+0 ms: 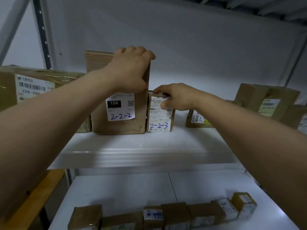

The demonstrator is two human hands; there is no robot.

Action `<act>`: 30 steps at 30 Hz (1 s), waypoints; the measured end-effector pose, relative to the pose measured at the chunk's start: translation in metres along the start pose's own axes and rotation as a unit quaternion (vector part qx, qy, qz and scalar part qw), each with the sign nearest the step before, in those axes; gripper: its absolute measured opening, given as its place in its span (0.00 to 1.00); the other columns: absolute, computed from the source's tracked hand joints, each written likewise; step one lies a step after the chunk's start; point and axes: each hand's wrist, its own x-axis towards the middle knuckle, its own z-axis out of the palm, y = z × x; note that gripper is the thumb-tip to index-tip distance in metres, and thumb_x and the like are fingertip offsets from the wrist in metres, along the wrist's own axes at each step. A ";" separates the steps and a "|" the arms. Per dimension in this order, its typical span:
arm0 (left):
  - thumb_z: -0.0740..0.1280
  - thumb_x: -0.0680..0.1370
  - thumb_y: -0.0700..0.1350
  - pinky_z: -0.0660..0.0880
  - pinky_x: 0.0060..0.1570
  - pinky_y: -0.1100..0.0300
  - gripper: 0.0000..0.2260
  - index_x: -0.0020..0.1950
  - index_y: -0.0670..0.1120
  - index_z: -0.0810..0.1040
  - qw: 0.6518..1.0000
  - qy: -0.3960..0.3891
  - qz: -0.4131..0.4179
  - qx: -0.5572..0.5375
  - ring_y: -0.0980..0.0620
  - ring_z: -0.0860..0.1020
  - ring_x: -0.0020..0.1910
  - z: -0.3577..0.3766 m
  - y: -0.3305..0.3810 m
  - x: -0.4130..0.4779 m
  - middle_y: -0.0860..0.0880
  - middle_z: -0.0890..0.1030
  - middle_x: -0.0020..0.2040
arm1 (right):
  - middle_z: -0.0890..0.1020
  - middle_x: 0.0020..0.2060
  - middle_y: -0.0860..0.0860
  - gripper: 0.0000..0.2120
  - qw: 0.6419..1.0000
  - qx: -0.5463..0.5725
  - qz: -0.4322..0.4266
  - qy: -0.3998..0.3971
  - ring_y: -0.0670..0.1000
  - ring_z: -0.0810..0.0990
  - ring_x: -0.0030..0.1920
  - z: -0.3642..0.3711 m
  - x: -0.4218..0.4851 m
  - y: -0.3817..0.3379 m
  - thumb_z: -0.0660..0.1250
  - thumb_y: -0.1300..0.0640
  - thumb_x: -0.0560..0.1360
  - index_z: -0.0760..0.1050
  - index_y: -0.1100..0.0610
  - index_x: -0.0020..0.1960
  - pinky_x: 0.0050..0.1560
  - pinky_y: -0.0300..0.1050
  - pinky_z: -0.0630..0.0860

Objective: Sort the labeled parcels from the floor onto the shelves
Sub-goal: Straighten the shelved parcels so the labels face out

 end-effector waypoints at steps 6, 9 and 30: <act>0.72 0.72 0.51 0.50 0.74 0.39 0.39 0.78 0.48 0.58 0.999 -0.009 -0.014 0.040 0.40 0.58 0.76 0.000 0.004 -0.002 0.42 0.64 0.75 | 0.75 0.69 0.50 0.27 1.000 -0.010 0.001 -0.016 0.49 0.73 0.58 -0.003 -0.005 -0.008 0.65 0.51 0.81 0.63 0.47 0.78 0.58 0.45 0.71; 0.71 0.71 0.54 0.46 0.74 0.36 0.41 0.79 0.47 0.56 0.997 0.029 0.015 0.066 0.42 0.51 0.79 0.004 0.013 -0.002 0.43 0.59 0.78 | 0.67 0.76 0.48 0.27 1.000 0.003 0.014 -0.009 0.51 0.69 0.72 -0.023 -0.014 0.005 0.63 0.46 0.82 0.61 0.45 0.79 0.71 0.47 0.66; 0.60 0.80 0.41 0.63 0.59 0.45 0.18 0.69 0.54 0.73 0.983 -0.183 0.028 0.012 0.44 0.75 0.60 0.094 0.190 0.100 0.48 0.75 0.60 | 0.76 0.65 0.57 0.22 0.987 -0.137 0.087 -0.008 0.58 0.74 0.64 -0.026 -0.079 0.199 0.63 0.63 0.80 0.69 0.54 0.72 0.54 0.47 0.71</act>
